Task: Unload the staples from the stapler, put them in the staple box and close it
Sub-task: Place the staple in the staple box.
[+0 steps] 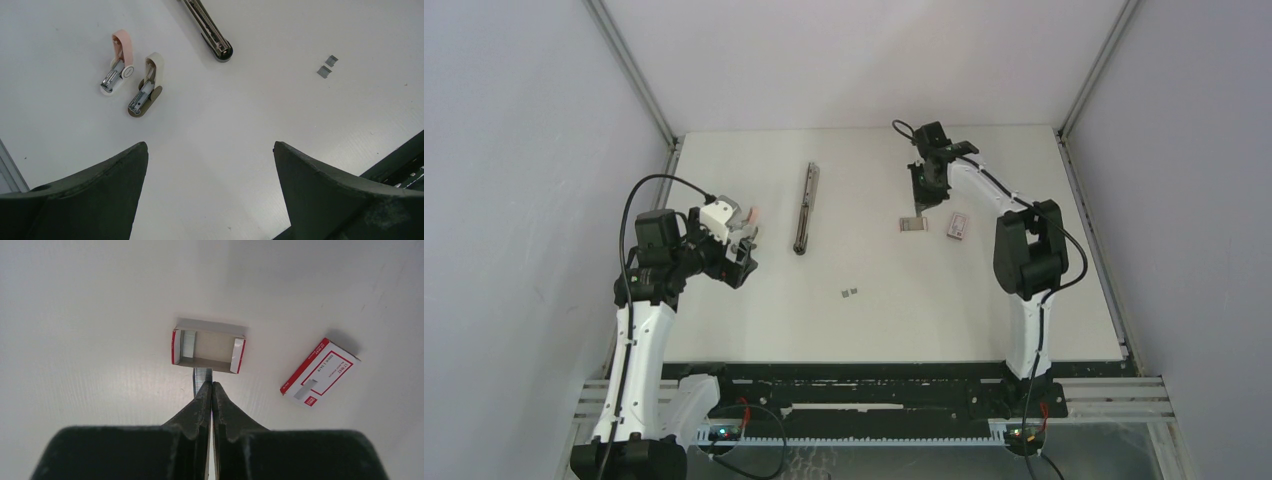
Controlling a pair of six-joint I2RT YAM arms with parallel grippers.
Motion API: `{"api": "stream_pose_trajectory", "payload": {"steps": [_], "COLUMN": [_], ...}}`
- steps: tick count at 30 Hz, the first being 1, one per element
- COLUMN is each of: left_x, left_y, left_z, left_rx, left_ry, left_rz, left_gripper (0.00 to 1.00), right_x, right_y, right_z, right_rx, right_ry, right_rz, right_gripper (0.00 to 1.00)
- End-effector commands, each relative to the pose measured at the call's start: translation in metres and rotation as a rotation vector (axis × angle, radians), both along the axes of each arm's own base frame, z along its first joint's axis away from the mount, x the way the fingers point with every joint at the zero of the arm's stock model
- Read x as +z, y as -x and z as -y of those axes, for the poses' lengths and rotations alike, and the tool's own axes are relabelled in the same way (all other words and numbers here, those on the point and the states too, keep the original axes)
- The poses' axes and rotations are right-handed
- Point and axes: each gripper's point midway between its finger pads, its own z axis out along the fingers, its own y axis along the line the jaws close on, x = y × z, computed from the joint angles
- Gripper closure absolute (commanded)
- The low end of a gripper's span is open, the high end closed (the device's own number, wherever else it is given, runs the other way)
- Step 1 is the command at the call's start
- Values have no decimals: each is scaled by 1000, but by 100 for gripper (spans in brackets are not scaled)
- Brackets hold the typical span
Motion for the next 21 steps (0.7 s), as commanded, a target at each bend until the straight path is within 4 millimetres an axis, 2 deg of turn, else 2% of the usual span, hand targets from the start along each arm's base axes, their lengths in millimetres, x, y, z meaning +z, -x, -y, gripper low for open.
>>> {"api": "stream_pose_trajectory", "payload": {"steps": [1, 10, 21], "left_x": [-6, -8, -8], "left_y": [0, 0, 0], "left_z": [1, 1, 1], "left_rx": [-16, -17, -18], "left_ry": [0, -1, 0], "left_rz": [4, 1, 0], "left_gripper": [0, 0, 0], "right_x": [-4, -26, -42], "right_y": [-10, -12, -19], "right_z": [-1, -5, -5], "right_rx": [-95, -122, -139], "right_ry": [-16, -26, -18], "right_rz": [22, -18, -45], "right_gripper": [100, 100, 100]}}
